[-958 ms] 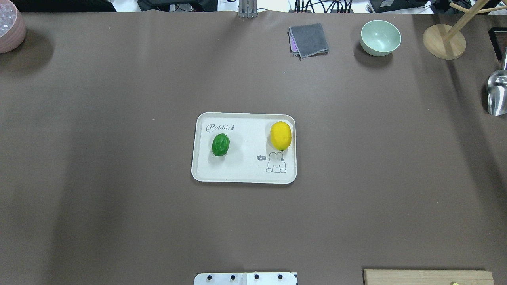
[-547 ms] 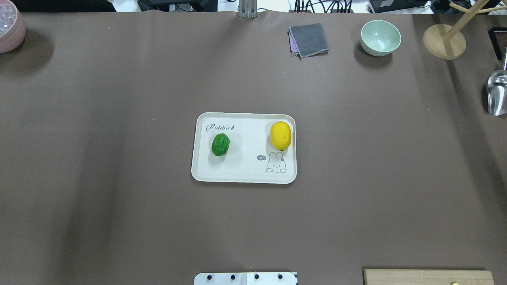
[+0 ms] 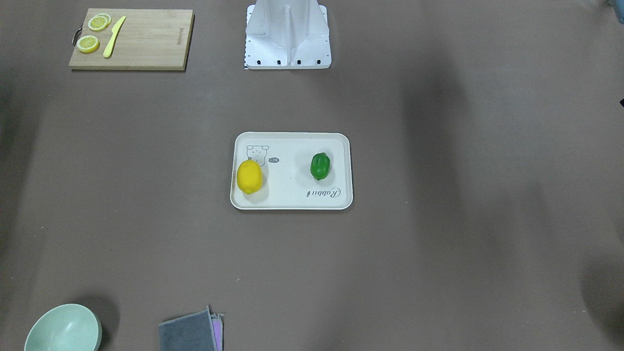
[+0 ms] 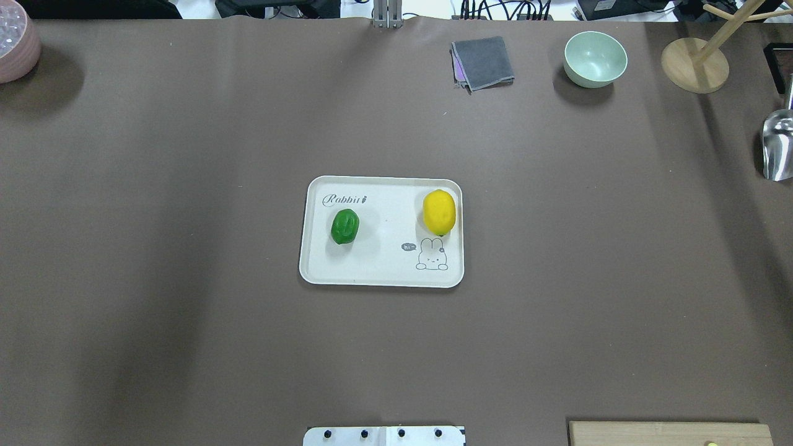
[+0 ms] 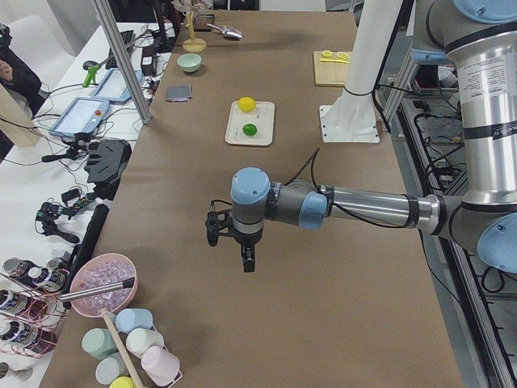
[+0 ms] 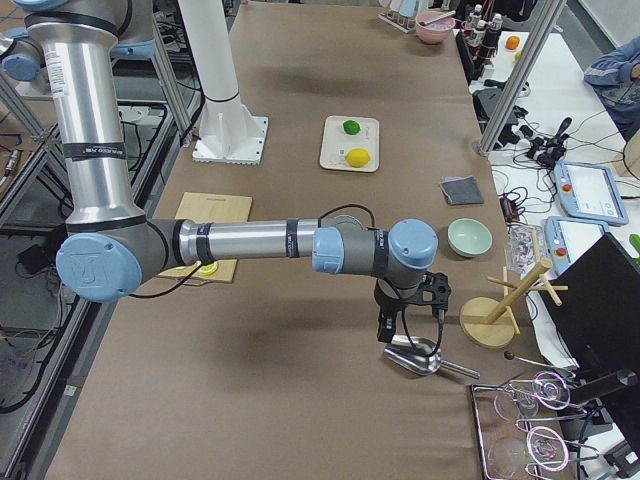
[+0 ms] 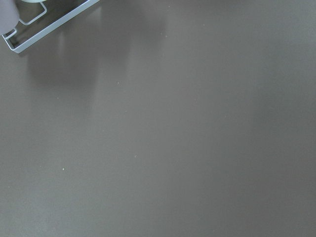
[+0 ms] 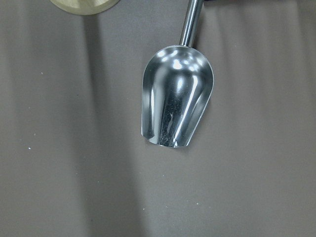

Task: Place all lemons on tray

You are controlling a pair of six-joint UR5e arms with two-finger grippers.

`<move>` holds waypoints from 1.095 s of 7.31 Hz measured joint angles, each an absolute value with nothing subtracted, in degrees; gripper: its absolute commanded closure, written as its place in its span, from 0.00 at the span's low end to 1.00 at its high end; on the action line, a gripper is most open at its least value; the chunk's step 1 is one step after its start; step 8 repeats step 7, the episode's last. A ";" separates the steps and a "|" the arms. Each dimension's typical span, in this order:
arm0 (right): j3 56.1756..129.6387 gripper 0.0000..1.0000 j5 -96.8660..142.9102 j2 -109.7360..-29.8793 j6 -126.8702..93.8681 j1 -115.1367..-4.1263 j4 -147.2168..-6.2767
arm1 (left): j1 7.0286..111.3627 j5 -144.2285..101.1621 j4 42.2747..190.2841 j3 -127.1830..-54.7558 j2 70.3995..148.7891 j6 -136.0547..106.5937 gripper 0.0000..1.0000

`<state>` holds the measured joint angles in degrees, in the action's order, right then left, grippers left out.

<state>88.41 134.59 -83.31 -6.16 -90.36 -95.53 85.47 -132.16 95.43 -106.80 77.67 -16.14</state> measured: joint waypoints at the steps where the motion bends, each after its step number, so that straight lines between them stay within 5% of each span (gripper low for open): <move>1: 88.37 0.00 134.57 -83.34 -6.16 -90.36 -95.54 | 85.60 -132.18 95.36 -106.44 76.91 -12.60 0.02; 8: 88.00 0.00 135.03 -83.34 -6.15 -90.35 -95.45 | 86.65 -132.20 95.01 -106.30 76.29 -10.02 0.02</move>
